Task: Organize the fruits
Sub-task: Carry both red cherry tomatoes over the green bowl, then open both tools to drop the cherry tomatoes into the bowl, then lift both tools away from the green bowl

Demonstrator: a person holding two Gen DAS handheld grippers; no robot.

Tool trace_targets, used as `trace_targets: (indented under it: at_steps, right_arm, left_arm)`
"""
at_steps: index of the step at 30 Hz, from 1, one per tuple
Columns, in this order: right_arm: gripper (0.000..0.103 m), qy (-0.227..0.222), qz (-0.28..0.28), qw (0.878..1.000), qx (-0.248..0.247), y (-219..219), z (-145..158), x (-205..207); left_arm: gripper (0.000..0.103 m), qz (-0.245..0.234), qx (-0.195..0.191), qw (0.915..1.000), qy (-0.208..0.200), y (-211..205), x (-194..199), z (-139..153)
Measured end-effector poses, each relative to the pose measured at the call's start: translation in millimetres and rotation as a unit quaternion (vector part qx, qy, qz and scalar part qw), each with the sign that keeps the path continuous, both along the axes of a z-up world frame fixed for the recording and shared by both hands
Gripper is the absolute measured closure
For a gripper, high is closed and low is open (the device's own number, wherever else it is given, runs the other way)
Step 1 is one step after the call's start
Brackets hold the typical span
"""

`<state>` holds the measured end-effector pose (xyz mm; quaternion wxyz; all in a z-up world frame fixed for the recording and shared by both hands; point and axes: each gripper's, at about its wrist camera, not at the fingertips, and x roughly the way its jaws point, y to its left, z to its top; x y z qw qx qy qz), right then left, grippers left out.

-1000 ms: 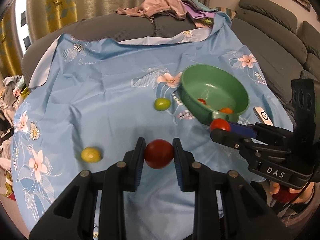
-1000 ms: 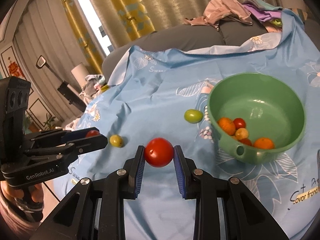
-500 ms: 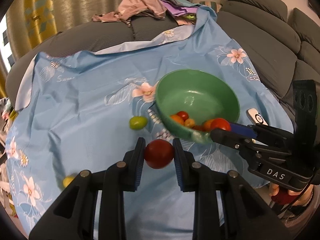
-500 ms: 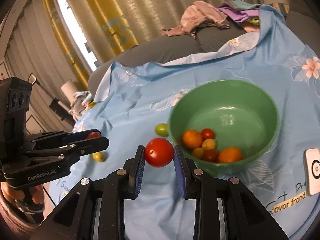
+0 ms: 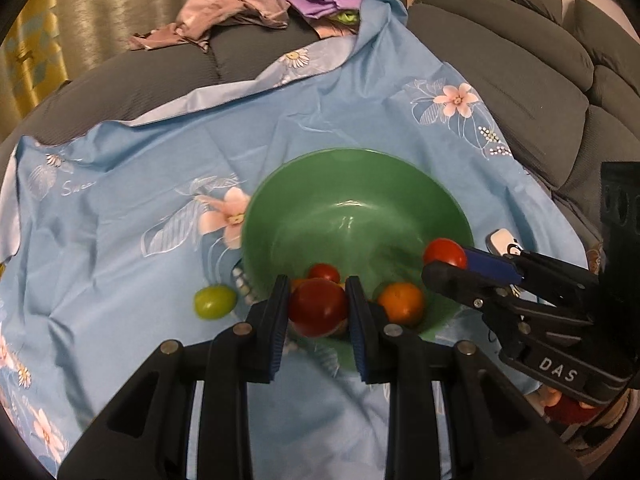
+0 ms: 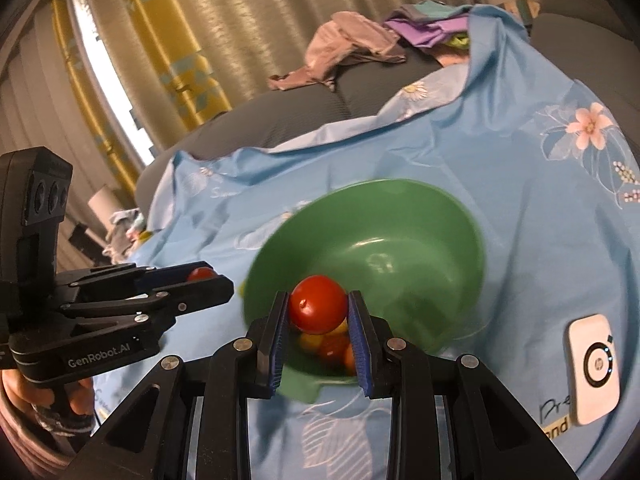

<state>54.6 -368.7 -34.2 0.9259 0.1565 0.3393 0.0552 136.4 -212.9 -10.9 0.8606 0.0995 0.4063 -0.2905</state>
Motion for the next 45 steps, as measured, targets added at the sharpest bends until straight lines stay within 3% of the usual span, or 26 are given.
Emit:
trace_targets:
  at_steps: [8,16,22,25,29,38,41,45]
  right_arm:
    - [0.072,0.025,-0.004,0.999,-0.032,-0.2,-12.9,13.0]
    - [0.072,0.039,-0.009,0.998,-0.040,1.3,-18.8,16.4]
    - [0.072,0.043,-0.018,0.998,-0.047,2.0,-16.8,13.8]
    - [0.072,0.043,-0.022,0.998,-0.051,3.8,-13.1,11.7]
    - [0.072,0.040,-0.025,0.997,-0.058,7.2,-7.8,7.1]
    - [0.066,0.035,-0.025,0.997,-0.071,22.3,5.8,-8.6]
    - [0.058,0.034,-0.023,0.996,-0.077,30.5,10.0,-14.7]
    - [0.056,0.034,-0.010,0.996,-0.086,45.8,13.9,-20.4]
  left_arm:
    - [0.074,-0.012,0.025,0.9995,0.016,-17.3,13.8,-24.4]
    - [0.074,-0.011,0.034,0.9992,0.020,-15.6,15.5,-31.1]
    - [0.048,0.001,0.029,0.9995,0.006,-9.8,13.3,-25.0]
    - [0.043,0.008,0.028,0.9996,0.001,-5.9,10.5,-20.6]
    - [0.028,0.022,0.023,0.9995,-0.005,7.4,2.0,-13.4]
    - [0.016,0.061,0.026,0.9977,-0.014,54.7,-30.6,-8.2]
    - [0.011,0.080,0.024,0.9965,-0.012,73.7,-41.4,-9.7]
    - [0.010,0.102,0.013,0.9947,-0.003,101.3,-56.5,-11.9]
